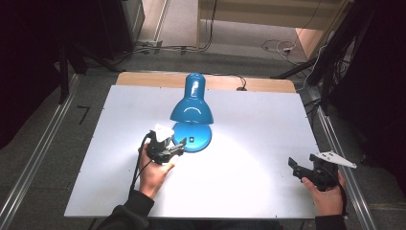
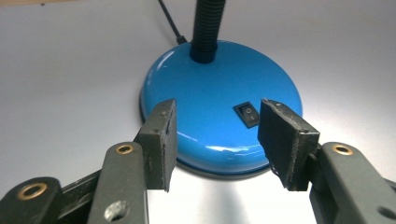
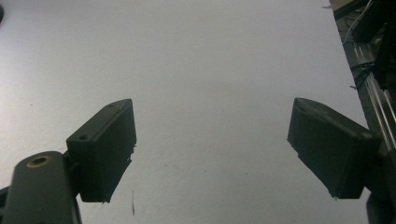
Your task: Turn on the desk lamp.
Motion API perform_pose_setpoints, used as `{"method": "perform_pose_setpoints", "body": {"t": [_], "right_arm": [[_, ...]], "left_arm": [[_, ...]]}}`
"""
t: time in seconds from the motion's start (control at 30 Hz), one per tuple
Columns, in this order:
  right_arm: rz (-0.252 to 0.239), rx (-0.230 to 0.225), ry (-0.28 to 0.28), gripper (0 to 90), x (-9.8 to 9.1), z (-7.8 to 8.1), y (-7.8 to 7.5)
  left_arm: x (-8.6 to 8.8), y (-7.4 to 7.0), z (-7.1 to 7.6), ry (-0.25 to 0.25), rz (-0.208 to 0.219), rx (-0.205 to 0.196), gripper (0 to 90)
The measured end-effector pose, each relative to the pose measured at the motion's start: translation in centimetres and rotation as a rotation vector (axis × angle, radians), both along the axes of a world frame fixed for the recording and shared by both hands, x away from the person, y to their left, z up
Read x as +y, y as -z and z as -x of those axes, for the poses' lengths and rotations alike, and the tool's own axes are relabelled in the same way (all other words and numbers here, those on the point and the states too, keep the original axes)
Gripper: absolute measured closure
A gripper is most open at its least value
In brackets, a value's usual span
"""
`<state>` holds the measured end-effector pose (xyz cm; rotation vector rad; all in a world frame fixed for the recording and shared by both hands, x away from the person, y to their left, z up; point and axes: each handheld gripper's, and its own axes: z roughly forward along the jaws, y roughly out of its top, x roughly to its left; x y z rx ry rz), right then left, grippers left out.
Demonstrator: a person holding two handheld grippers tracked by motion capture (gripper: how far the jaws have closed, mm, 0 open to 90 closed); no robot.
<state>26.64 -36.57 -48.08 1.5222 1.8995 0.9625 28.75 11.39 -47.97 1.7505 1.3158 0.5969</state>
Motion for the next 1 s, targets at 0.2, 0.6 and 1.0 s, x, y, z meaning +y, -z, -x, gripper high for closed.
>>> {"method": "perform_pose_setpoints", "body": {"t": [0.2, 0.6, 1.0], "right_arm": [[0.001, -0.002, 0.0, 14.0, 0.1, 0.0, 0.0], [0.0, -0.006, 0.012, 14.0, -0.4, 0.1, 0.0], [0.0, -0.003, 0.026, 14.0, -0.7, 0.3, -0.1]], "left_arm": [[2.7, 0.4, 0.6, -0.061, 0.022, 0.027, 37.4], [6.9, 0.3, 4.0, -0.186, -0.001, 0.005, 27.4], [10.7, 1.2, 7.1, -0.287, -0.072, 0.06, 23.6]]}}
